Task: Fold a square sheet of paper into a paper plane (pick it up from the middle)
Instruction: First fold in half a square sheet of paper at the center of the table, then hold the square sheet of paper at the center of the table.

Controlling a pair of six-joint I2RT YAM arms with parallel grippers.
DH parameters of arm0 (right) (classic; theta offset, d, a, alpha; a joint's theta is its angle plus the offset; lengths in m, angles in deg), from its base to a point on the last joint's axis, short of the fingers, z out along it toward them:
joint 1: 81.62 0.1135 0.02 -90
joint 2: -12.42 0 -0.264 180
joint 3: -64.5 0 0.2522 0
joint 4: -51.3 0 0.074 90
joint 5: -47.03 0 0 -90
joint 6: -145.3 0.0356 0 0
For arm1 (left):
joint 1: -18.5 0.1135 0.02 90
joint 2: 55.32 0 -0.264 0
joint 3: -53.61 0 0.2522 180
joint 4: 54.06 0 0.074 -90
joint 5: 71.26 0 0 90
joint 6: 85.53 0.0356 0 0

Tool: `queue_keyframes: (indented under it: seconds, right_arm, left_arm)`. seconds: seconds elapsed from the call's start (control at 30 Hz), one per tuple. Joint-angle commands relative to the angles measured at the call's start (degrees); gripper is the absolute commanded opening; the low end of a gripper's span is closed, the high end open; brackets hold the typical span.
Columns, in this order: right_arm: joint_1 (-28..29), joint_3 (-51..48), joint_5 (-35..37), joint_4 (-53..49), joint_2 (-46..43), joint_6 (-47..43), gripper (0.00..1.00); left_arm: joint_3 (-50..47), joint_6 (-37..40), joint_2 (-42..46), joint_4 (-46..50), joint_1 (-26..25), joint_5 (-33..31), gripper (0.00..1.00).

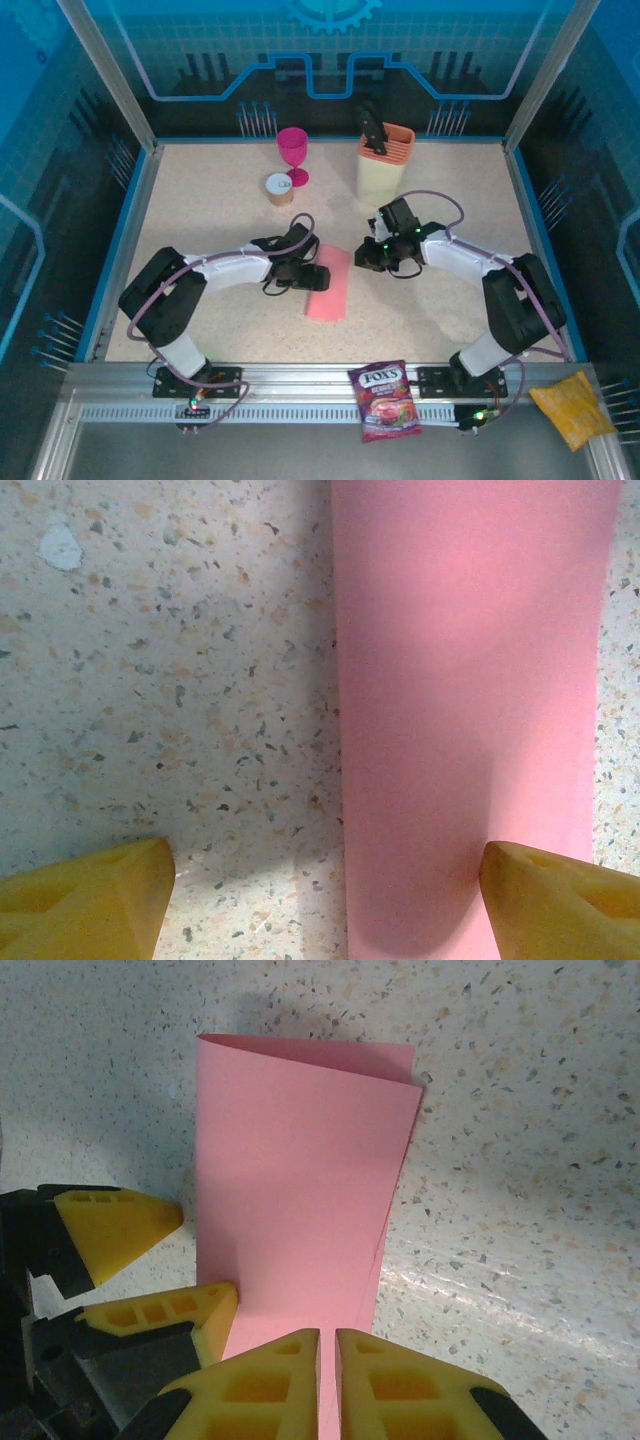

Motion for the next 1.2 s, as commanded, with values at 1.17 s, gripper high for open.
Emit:
queue_keyframes:
  seconds: [1.17]
  right_arm:
    - [0.86,-0.57,-2.87,1.57,2.44,-0.56,0.11]
  left_arm:
    - [0.55,-8.57,-1.15,0.35,-0.67,-0.11,0.82]
